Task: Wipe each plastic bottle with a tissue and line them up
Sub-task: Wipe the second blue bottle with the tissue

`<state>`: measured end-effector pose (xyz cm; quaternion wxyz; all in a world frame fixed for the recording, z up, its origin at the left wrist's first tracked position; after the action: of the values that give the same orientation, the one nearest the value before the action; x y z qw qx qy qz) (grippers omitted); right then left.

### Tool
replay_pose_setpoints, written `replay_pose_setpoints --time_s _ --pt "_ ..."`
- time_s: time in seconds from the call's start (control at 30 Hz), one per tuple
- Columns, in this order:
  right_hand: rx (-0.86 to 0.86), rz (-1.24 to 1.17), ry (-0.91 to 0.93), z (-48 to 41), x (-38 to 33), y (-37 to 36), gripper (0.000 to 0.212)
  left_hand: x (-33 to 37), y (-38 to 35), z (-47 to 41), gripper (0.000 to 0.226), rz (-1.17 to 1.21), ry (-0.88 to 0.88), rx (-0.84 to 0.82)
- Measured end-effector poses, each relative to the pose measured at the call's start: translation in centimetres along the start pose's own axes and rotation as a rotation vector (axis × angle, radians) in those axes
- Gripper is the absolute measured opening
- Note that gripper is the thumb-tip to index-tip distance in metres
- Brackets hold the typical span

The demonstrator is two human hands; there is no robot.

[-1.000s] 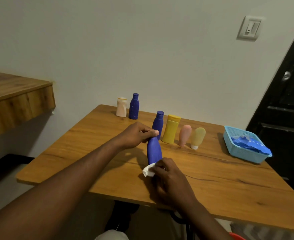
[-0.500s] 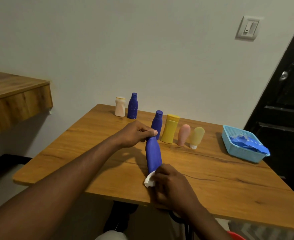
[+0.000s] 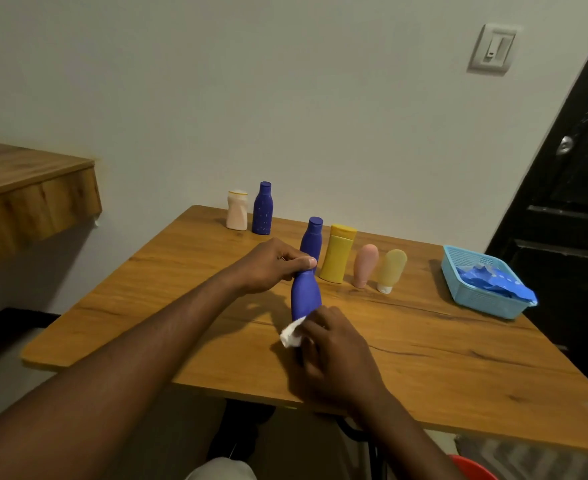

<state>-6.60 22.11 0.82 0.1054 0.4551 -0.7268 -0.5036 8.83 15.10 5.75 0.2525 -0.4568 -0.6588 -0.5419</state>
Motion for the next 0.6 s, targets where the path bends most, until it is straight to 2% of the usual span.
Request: replay_pose_setpoints --time_s 0.07,0.2,0.37,0.47,0.6 --pt "-0.031 -0.013 -0.025 1.2 1.0 -0.5 0.028 0.1 0.0 0.1 0.024 -0.004 -0.006 -0.004" --pt "0.034 -0.066 -0.128 0.6 4.0 0.9 0.011 0.1 0.0 0.0 0.025 0.015 0.005 -0.004" --pt "0.085 -0.029 -0.123 -2.7 3.9 2.0 0.035 0.2 -0.4 -0.2 0.028 -0.003 0.009 0.007" --pt "0.116 0.015 -0.042 -2.4 1.4 2.0 0.030 0.2 -0.4 -0.3 0.030 -0.019 0.014 0.016" --pt "0.020 0.058 0.000 0.4 -0.2 0.0 0.030 0.3 -0.6 -0.3 0.030 -0.037 0.014 0.015"
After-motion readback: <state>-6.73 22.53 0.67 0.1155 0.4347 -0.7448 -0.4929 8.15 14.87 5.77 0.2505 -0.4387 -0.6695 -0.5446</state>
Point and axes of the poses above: each hand's wrist, its own z-axis away from the middle knuckle, its own y-axis out of the back of the hand, x = y × z, the point moved 7 cm from there along -z, towards the middle knuckle, and after that the axes turned 3 degrees about -y, right-handed, at the moved point
